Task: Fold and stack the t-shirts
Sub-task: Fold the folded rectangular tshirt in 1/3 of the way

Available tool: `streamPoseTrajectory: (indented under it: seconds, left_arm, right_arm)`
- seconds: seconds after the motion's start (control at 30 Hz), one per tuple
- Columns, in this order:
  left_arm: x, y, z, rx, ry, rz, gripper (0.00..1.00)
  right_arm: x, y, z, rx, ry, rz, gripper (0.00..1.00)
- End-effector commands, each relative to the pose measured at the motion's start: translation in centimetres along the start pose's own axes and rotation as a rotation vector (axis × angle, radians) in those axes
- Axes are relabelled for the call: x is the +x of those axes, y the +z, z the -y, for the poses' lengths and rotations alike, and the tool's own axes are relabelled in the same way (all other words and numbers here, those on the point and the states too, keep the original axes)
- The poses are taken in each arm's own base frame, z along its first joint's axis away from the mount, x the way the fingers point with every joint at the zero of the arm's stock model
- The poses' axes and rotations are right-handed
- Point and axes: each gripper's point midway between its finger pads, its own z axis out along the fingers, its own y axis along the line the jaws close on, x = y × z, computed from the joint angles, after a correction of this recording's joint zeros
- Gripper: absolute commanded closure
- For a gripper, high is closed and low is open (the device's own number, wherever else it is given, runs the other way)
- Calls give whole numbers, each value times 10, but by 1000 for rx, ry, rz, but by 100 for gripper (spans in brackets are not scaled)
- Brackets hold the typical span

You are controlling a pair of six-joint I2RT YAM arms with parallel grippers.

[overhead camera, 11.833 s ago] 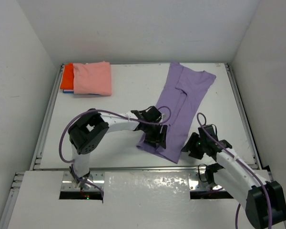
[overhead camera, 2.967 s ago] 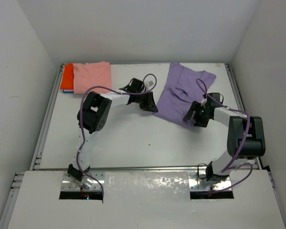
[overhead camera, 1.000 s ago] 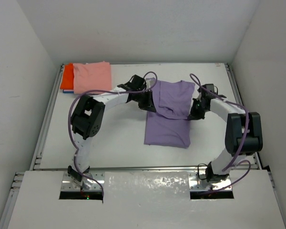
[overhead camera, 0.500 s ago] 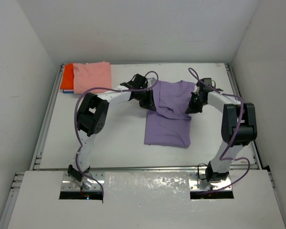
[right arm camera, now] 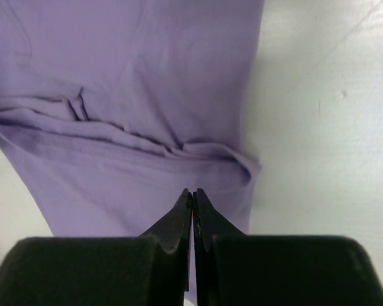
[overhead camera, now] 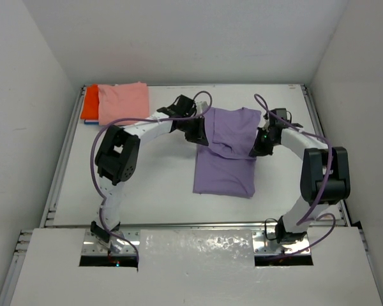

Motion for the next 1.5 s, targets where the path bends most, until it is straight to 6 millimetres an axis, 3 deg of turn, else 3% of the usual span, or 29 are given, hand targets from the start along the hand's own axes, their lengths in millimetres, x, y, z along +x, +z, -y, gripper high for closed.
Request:
streamPoseTrajectory:
  seconds: [0.0,0.17,0.5,1.0,1.33,1.47]
  left_arm:
    - [-5,-20,22,57,70,28,99]
    - [6,-17,27,84,79,-6,100]
    - [20,6,10,83,52,-59,100]
    - [2,28,-4,51,32,-37,100]
    - [-12,28,-28,-30,-30,-3,100]
    - [-18,24,-40,-75,-63,23,100]
  right_arm:
    - [3,-11,-7,-36,-25,22,100]
    - [15,-10,-5,-28,-23,9,100]
    - [17,1,2,9,-7,-23,100]
    - [-15,18,0,37,-22,-26,100]
    - [-13,22,3,47,-17,-35,100]
    - [-21,20,2,54,-16,-8,100]
